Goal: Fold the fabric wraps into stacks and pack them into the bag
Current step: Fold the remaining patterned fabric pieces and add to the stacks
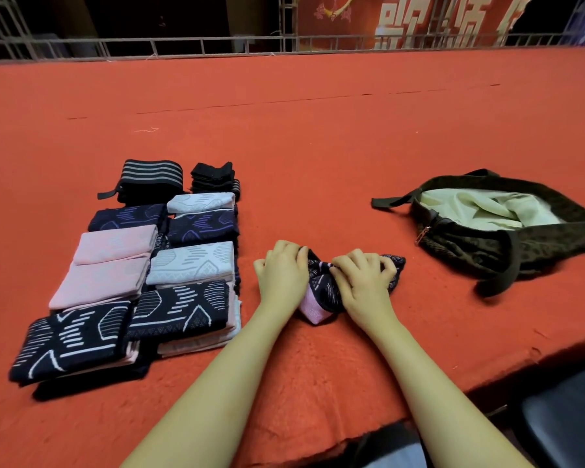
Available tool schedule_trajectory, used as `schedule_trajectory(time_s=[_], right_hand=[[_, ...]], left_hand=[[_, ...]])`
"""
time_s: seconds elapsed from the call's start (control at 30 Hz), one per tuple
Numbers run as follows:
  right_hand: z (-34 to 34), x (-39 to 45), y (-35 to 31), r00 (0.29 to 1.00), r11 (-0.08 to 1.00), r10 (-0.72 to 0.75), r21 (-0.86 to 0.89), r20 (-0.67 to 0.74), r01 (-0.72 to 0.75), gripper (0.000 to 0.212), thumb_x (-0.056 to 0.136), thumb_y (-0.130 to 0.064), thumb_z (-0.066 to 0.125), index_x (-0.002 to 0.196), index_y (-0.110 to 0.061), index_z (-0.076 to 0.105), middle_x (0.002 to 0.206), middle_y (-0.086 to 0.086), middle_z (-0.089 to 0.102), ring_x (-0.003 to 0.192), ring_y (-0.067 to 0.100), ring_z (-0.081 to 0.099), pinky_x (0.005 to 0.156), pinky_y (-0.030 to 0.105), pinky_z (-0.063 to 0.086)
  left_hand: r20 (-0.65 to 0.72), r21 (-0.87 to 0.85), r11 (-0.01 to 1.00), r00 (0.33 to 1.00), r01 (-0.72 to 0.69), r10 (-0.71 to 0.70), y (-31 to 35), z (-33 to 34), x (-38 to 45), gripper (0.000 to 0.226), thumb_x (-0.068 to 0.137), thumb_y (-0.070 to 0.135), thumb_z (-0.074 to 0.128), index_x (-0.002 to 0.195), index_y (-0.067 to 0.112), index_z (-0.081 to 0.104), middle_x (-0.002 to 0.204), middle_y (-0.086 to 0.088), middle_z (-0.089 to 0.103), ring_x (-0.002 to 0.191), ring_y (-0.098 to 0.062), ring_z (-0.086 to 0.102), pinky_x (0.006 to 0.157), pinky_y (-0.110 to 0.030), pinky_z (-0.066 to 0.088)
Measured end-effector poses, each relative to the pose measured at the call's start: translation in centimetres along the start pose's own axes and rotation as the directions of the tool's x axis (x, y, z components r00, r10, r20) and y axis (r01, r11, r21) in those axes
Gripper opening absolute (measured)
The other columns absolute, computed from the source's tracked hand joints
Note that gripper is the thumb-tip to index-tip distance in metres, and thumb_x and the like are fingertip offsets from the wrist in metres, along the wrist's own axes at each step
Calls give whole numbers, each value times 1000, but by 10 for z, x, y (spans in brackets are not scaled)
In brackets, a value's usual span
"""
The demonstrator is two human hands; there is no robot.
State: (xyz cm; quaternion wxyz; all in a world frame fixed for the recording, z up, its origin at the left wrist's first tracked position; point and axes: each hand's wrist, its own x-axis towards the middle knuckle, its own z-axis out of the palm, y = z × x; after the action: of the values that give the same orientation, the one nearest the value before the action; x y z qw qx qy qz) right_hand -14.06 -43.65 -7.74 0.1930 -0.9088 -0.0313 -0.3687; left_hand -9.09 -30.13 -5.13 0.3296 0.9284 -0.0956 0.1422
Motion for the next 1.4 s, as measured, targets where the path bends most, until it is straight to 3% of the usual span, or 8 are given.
schedule_trajectory(time_s=[0.17,0.37,0.5,0.6,0.73,0.97,1.17,1.4], right_hand=[[-10,-2,-1,984,996,-56,-75,-171,43,5,91,-27,43,93,-28,48,80,-3,54,84,16,40,78,34,19],[-11,17,-5,973,987,118,-81,-196,-136,21,91,-29,44,86,-20,62,80,-2,52,84,17,39,77,31,14],[-10,43,2,957,944,287,-158,-40,-289,26,86,-19,60,112,-22,62,106,6,51,100,30,45,90,37,16],[-16,46,3,985,985,172,-20,-32,-173,24,86,-21,54,110,-22,61,103,0,54,97,21,47,85,34,19],[-17,17,4,996,998,-38,-38,78,41,21,85,-33,44,97,-25,59,92,-13,58,89,12,49,76,28,12],[1,0,14,988,969,132,-219,79,-112,40,82,-27,49,120,-17,59,132,1,56,118,20,43,89,36,22],[12,10,32,962,942,187,-313,199,-118,25,83,-42,54,97,-29,71,103,0,65,92,30,60,80,37,21],[15,30,39,951,943,300,-175,79,-283,32,90,-37,39,87,-23,67,102,-1,59,103,28,49,87,37,15]], left_hand=[[-68,63,994,994,86,-82,-1,-15,19,34,101,29,37,106,9,64,118,-6,54,108,-29,53,91,-40,32],[-113,127,989,992,78,-64,2,-25,22,32,100,25,40,110,3,62,122,-10,49,109,-32,49,92,-42,32],[-152,69,981,970,-179,188,-2,-20,9,34,92,24,54,123,12,53,132,-11,44,119,-29,40,95,-42,29],[-199,144,881,859,-450,472,-9,-12,-7,25,83,28,50,104,17,57,120,-8,52,108,-25,43,85,-38,30],[-136,277,855,863,-438,486,-21,5,-30,29,80,38,47,89,17,64,113,-7,59,104,-24,43,82,-38,32],[17,307,761,802,-572,597,-6,12,-11,39,82,25,41,114,22,64,127,2,60,112,-20,46,81,-37,40],[173,416,637,744,-649,645,-10,12,22,31,83,34,40,76,19,66,81,5,63,78,-25,61,73,-36,29],[-165,82,814,797,-575,581,-27,8,7,12,91,36,45,95,29,53,95,10,62,94,-12,47,74,-31,20]])
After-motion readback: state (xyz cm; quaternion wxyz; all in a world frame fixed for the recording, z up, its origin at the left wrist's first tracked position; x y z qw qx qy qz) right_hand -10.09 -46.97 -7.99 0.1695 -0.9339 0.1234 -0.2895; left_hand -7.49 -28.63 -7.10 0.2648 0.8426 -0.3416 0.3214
